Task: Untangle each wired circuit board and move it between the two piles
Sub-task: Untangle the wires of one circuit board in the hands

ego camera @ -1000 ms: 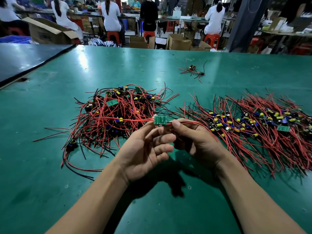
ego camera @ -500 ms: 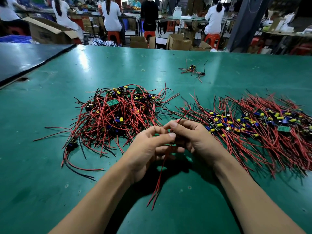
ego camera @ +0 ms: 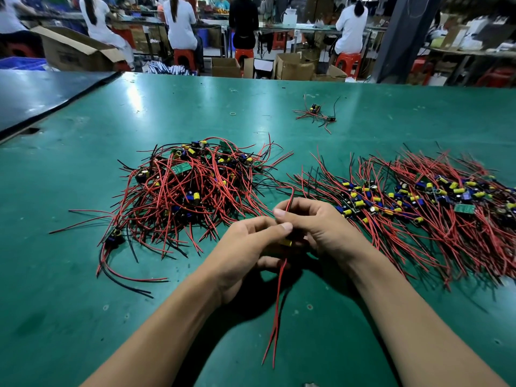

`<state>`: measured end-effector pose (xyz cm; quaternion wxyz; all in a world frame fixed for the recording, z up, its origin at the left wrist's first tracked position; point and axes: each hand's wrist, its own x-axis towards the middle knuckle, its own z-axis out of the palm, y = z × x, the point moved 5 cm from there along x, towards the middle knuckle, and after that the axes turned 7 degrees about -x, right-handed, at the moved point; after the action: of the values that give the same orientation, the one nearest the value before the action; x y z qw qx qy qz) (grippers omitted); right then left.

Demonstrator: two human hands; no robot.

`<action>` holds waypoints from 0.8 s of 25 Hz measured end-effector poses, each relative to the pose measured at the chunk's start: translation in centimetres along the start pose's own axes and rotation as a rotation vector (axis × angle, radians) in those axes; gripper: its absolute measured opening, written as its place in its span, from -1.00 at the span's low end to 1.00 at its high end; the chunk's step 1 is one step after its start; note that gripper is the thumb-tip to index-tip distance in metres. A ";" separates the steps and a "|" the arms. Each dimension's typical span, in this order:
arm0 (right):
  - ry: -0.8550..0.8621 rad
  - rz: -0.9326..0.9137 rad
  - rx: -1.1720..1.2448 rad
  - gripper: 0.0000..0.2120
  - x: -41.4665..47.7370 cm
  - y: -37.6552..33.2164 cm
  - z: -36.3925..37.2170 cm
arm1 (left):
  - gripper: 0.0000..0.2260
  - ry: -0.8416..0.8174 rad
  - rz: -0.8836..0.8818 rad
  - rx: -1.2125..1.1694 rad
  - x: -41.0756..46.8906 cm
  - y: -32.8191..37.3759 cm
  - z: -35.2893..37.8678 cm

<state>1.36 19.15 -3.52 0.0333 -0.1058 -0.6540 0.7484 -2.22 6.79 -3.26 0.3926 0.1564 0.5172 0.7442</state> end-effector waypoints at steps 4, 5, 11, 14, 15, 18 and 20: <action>-0.020 0.085 0.054 -0.78 0.2 0.5 0.0 | -0.95 0.015 -0.021 0.025 0.0 0.0 0.0; -0.017 0.087 0.039 -0.77 0.1 0.5 0.0 | -0.95 0.025 -0.022 0.047 0.0 0.0 0.0; -0.157 0.155 0.080 -0.74 -0.5 0.5 0.2 | -0.89 0.046 -0.021 0.096 -0.2 0.0 0.0; -0.207 0.152 0.060 -0.67 -0.5 0.6 0.5 | -0.86 0.033 -0.033 0.109 -0.4 0.1 -0.1; -0.189 0.135 0.037 -0.66 -0.3 0.8 0.6 | -0.85 0.046 -0.028 0.113 -0.4 0.2 -0.2; -0.042 0.058 -0.112 -0.72 0.2 1.0 0.0 | -0.81 0.086 0.005 0.115 -0.2 0.3 -0.4; 0.059 -0.053 -0.347 -0.79 0.3 0.1 -0.6 | -0.82 0.089 0.020 0.138 -0.2 0.3 -0.3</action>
<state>1.23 19.73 -3.72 0.0534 -0.1149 -0.7746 0.6196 -2.40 6.43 -3.08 0.3501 0.1551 0.5824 0.7170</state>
